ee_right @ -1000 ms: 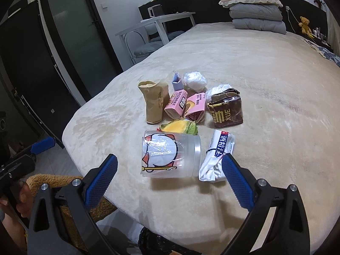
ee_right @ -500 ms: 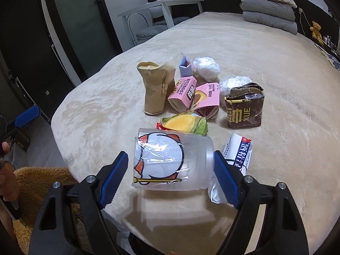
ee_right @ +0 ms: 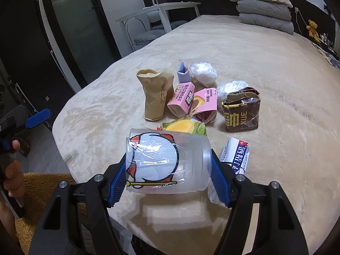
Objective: Collect trash
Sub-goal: 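Reach the right tool to the clear plastic cup and grasp it, then grasp the tan paper cup with the left tool while the right tool holds the plastic cup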
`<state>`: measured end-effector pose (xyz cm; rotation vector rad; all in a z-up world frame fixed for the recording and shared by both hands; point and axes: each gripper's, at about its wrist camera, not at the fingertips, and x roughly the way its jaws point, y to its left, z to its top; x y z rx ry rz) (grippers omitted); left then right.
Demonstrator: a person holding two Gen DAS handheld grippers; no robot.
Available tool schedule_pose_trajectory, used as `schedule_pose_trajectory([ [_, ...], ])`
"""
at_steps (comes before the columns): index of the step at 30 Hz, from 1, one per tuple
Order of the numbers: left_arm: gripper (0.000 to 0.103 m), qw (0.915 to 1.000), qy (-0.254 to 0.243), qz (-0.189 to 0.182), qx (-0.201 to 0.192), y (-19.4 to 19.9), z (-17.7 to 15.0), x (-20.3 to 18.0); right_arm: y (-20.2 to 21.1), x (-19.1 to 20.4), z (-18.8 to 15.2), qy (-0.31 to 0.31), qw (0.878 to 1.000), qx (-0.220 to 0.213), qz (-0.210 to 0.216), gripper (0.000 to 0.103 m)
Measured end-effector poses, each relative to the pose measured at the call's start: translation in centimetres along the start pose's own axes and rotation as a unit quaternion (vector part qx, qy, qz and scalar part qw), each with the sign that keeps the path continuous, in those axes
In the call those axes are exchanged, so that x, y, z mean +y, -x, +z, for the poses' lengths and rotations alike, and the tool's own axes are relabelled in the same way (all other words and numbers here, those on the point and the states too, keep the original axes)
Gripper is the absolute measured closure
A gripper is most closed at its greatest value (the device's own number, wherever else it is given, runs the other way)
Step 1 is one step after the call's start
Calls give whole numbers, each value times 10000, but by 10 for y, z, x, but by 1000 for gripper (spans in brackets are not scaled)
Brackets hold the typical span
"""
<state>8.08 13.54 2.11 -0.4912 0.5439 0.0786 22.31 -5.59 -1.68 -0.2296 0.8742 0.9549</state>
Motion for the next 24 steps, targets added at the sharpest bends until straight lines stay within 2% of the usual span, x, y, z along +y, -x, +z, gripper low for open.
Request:
schedule_pose_trajectory([
  [2,7,9999,-99,-8,27,-5,2,-1,9,-1,1,-54,9999,-114,54,33],
  [10,7,9959,-779,373,258,-40,12,-15,48,-10,-1,-281,9979,-539,240,33],
  [17,7,9911,-1076,579,526,-82,27,-19,71,-19,-9,-470,9959,-754,168,33],
  [24,7,9827,-1498,865,661,-123,35,-29,85,-35,-10,-712,9935,-884,39,33],
])
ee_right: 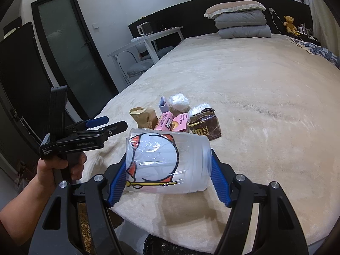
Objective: Collect trash
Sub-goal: 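Grasp the tan paper cup with the left tool while the right tool holds the plastic cup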
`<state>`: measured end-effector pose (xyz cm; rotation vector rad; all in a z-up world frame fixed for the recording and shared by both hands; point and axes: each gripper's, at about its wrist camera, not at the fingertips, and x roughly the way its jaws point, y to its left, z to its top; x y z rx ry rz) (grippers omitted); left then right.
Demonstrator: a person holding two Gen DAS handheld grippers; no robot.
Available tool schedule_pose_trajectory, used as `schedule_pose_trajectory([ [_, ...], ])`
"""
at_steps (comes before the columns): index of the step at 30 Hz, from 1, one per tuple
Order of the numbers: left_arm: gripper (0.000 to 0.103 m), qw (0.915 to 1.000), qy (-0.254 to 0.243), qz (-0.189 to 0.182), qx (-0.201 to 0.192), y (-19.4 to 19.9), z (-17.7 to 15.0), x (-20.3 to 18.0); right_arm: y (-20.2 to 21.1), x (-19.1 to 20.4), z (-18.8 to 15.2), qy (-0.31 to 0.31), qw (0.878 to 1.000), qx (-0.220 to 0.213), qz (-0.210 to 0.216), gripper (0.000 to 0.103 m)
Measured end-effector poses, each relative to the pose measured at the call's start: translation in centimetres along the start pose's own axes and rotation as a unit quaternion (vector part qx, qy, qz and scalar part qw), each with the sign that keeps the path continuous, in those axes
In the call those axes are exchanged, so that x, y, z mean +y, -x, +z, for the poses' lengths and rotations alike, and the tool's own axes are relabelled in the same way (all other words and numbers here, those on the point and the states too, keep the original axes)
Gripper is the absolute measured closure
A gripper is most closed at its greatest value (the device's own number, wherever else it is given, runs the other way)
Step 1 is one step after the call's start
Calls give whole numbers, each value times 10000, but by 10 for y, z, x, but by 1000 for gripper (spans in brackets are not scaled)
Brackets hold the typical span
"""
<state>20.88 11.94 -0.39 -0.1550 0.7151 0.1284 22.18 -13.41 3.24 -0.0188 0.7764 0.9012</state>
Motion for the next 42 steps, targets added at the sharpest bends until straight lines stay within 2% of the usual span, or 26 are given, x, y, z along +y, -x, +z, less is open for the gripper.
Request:
schedule_pose_trajectory([
  [7,8,9997,-186,132,111,-31,11,-6,3,-6,1,-56,9999,21,-103,33],
  [15,8,9999,-105,115,43,-46,21,-1,5,-10,1,-60,9998,-15,-191,33],
  [18,17,9998,-132,120,85,-52,22,-1,5,-10,0,-61,9998,-13,-198,33],
  [20,30,9998,-127,99,118,-54,23,1,4,-9,0,-40,9997,-10,-225,33],
  [21,31,9999,-119,64,95,-54,23,2,4,-10,0,-41,9997,-5,-229,33],
  [23,46,10000,-95,0,24,-51,24,2,3,-10,0,-40,9997,6,-240,33],
  [24,49,10000,-84,-17,-5,-50,24,2,3,-10,1,-35,9997,10,-250,33],
  [30,49,9998,-184,23,-24,-47,22,-3,0,-11,0,-31,9995,25,-314,33],
  [42,50,9989,-24,49,-470,-11,17,-4,0,-13,-1,-38,9991,-28,-418,33],
])
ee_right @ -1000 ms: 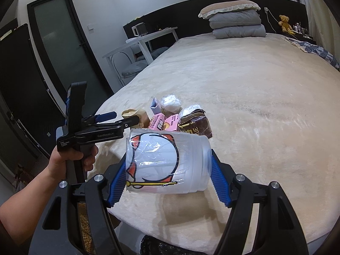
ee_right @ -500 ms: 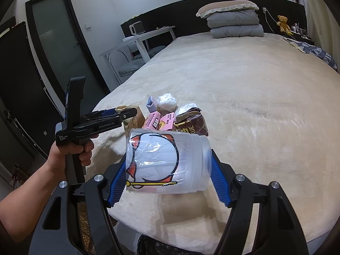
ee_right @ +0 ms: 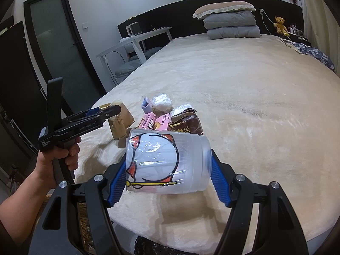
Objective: Collect trash
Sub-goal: 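Grasp the tan paper cup with the left tool while the right tool holds the plastic cup, then carry both cups down over the black trash bin beside the bed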
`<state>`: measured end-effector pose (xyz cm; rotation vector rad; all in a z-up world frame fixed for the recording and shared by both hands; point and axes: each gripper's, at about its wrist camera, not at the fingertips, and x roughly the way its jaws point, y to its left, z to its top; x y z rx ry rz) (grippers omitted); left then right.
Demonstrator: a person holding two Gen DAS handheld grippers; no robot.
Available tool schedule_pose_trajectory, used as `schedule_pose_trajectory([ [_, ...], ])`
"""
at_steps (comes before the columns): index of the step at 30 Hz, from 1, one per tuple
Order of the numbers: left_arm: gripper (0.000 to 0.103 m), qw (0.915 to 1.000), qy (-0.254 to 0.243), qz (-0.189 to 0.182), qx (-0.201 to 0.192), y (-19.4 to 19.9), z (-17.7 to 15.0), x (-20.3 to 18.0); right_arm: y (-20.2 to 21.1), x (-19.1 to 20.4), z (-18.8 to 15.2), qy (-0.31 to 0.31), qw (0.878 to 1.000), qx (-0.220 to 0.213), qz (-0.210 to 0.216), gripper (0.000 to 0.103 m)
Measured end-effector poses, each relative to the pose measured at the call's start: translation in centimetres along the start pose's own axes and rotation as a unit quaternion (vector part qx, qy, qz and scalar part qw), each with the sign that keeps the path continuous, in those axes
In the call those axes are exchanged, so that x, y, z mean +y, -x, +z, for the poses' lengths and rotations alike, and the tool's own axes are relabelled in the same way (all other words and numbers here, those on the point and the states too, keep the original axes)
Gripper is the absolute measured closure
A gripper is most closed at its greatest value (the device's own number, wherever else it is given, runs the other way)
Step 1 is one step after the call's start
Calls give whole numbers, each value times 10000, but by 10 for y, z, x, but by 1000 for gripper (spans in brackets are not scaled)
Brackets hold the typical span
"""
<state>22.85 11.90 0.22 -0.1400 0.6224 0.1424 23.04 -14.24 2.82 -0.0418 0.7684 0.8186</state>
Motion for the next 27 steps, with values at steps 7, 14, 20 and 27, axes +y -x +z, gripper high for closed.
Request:
schedule_pose_trajectory([
  [7,50,9994,162,-158,-266,35,-7,-6,4,-1,-3,-33,10000,-53,-77,33],
  [14,50,9974,244,-377,-556,72,-18,-13,14,-1,-13,-102,9998,-152,-124,33],
  [20,50,9951,237,-631,-721,101,-37,-25,25,-5,-25,-220,9993,-236,-205,33],
  [27,50,9913,389,-915,-866,129,-58,-38,38,-7,-49,-416,9985,-222,-283,33],
])
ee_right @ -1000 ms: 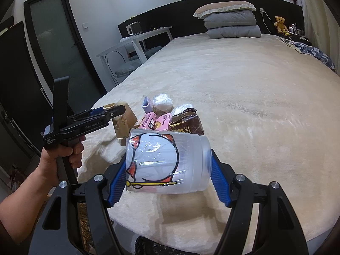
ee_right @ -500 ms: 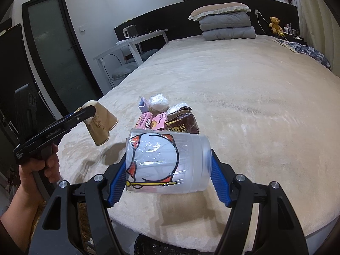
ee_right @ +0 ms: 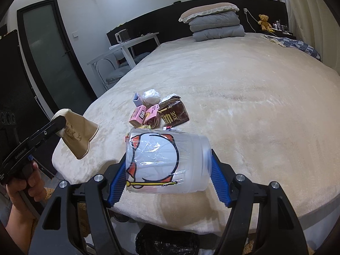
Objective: Collect trash
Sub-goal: 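Carry both cups down over the black trash bin beside the bed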
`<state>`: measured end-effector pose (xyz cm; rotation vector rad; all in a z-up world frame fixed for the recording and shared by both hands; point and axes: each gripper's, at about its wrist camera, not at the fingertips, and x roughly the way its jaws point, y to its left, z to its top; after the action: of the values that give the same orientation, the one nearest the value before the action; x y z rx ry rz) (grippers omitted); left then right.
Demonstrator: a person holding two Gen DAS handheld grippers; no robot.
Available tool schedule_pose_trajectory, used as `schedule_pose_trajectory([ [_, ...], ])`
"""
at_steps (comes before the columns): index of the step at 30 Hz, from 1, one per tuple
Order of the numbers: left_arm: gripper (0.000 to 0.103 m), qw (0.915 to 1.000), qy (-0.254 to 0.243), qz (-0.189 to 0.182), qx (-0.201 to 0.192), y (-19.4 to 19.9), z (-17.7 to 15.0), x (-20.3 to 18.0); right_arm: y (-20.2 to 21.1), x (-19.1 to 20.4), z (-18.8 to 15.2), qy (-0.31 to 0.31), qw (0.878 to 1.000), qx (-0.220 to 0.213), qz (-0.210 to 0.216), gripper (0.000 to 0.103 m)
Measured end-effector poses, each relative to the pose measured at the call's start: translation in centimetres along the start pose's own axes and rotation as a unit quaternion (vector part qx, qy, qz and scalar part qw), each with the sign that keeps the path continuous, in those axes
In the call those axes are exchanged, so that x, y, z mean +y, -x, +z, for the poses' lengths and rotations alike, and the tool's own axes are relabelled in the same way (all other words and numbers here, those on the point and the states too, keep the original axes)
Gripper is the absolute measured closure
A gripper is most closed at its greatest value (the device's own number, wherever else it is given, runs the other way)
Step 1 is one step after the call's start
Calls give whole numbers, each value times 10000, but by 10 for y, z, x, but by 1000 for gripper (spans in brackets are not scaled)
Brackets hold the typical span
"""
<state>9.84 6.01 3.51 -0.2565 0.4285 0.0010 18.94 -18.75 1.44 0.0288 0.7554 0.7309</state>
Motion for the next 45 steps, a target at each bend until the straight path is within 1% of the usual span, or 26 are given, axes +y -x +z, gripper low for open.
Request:
schedule_pose_trajectory([
  [7,50,9997,58,-241,60,20,-27,-18,15,5,-27,-176,9998,8,-2,33],
  [15,50,9991,60,-366,184,38,-53,-32,24,11,-51,-321,9994,122,20,33],
  [21,50,9984,251,-399,308,45,-69,-35,23,18,-64,-348,9991,225,32,33],
  [25,50,9977,345,-365,455,46,-78,-37,23,21,-73,-410,9986,325,56,33],
  [28,50,9963,506,-322,614,46,-87,-36,22,20,-81,-532,9976,440,110,33],
  [32,50,9935,697,-286,854,44,-100,-35,14,19,-90,-732,9946,717,191,33],
  [36,50,9913,780,-226,1036,43,-110,-37,4,18,-101,-882,9903,1045,233,33],
  [41,50,9863,964,-46,1335,36,-124,-34,-12,14,-114,-1093,9829,1480,121,33],
  [45,49,9819,1034,106,1584,27,-132,-33,-29,7,-124,-1350,9731,1867,10,33],
])
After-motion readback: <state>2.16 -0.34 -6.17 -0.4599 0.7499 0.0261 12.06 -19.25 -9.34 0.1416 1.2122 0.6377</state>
